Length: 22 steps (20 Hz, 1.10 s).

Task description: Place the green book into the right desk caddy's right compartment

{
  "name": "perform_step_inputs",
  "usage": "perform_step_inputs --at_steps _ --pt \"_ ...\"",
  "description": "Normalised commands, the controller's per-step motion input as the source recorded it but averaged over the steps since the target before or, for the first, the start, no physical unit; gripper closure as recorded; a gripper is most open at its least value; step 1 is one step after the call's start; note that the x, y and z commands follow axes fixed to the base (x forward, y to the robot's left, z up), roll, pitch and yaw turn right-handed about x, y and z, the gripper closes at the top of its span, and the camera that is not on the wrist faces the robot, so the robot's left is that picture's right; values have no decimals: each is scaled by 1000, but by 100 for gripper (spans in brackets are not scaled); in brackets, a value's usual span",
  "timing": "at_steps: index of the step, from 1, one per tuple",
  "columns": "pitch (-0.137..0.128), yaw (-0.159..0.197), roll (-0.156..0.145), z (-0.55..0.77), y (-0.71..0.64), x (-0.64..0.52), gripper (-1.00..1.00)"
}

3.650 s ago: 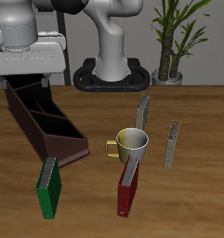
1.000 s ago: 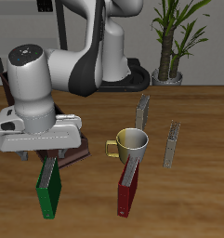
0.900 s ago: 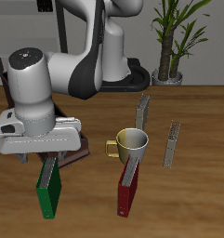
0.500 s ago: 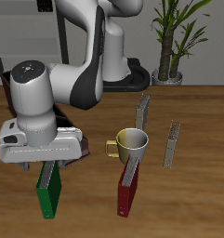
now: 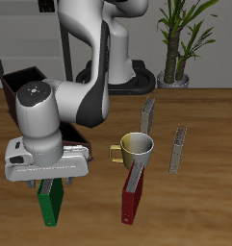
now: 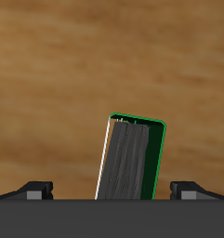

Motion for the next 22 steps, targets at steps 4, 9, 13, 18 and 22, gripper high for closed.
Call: perform_step_inputs --at_steps 4,9,13,18,22 --pt "34 -6 13 -143 101 92 100" --pt "4 12 29 -30 89 36 100" --pt "-26 14 19 236 100 -32 100" --pt "-61 -2 11 440 224 -67 100" --pt "-85 -27 19 607 410 -202 100"
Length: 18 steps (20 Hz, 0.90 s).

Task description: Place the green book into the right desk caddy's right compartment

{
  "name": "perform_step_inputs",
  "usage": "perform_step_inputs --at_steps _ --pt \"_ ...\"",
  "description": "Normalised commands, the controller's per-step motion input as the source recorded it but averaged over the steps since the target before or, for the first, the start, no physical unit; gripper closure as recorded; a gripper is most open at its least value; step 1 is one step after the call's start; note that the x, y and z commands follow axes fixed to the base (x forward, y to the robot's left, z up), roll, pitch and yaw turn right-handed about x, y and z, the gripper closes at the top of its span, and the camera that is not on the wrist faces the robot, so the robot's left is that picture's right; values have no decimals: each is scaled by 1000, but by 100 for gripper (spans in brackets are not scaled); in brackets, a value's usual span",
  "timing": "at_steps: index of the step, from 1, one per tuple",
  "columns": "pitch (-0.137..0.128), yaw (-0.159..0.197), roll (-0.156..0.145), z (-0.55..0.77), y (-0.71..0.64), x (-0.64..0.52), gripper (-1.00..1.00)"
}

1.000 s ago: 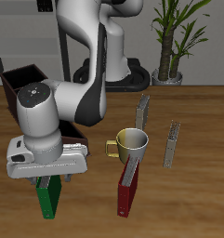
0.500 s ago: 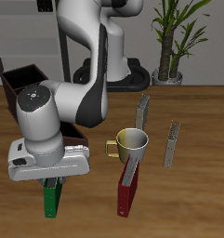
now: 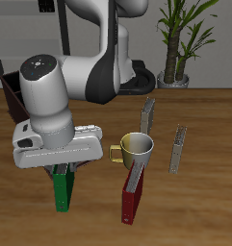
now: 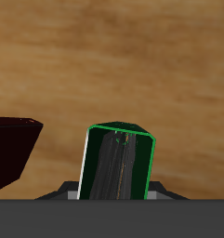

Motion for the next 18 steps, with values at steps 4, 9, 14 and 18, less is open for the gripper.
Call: perform_step_inputs --at_steps 4,9,14,18 --pt "-94 18 51 685 475 -344 100" --pt "-68 34 49 525 509 -432 100" --pt "-86 61 46 472 344 -438 100" --pt "-30 42 23 271 211 -265 100"
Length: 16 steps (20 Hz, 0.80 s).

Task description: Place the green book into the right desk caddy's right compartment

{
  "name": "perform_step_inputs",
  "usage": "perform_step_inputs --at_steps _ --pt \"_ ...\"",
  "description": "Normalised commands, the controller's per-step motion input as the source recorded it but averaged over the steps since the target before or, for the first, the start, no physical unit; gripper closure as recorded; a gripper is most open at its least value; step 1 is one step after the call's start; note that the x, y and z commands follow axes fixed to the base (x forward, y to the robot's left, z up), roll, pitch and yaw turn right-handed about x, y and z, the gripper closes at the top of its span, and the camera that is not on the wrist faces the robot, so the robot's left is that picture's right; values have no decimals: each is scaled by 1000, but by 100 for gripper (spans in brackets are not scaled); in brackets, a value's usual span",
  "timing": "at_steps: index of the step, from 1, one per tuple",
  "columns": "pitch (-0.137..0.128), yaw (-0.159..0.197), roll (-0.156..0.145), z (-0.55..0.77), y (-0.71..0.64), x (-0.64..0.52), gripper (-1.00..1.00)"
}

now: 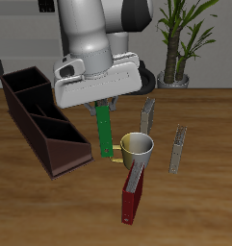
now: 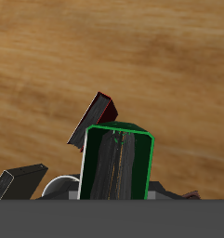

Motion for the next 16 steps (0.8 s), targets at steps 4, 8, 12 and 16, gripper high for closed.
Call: perform_step_inputs --at_steps 4,8,12,16 --pt "-52 -3 -6 344 20 -494 100" --pt "-47 9 10 198 -53 -385 100" --pt "-23 23 -7 95 -43 -287 100" --pt "-48 36 12 154 27 -441 100"
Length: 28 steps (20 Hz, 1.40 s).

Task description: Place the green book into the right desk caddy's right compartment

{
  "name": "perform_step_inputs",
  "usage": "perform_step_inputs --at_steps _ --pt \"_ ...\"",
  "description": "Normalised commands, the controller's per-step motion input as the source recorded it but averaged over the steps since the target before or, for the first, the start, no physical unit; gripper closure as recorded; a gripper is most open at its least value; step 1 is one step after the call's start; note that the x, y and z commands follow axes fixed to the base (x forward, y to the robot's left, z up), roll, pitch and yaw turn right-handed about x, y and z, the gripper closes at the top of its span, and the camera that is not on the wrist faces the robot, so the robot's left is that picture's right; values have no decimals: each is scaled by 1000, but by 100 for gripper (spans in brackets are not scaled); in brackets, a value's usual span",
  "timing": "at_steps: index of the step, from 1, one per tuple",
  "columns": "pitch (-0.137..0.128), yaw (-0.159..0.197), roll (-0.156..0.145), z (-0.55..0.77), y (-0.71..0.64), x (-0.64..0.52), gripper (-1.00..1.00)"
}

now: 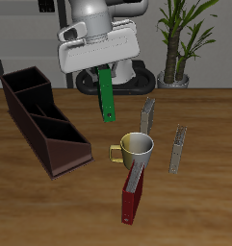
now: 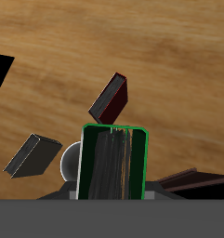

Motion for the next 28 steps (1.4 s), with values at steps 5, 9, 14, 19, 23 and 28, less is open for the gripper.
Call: perform_step_inputs --at_steps 5,9,14,19,23,28 --pt "-45 50 -5 95 -6 -471 100" --pt "-46 41 -15 126 -85 -414 100" --pt "-38 76 13 97 32 -374 100" --pt "-7 41 19 27 54 -323 100" --pt "16 53 -12 -33 -43 -360 100" --pt "31 66 -41 -132 -169 -386 100"
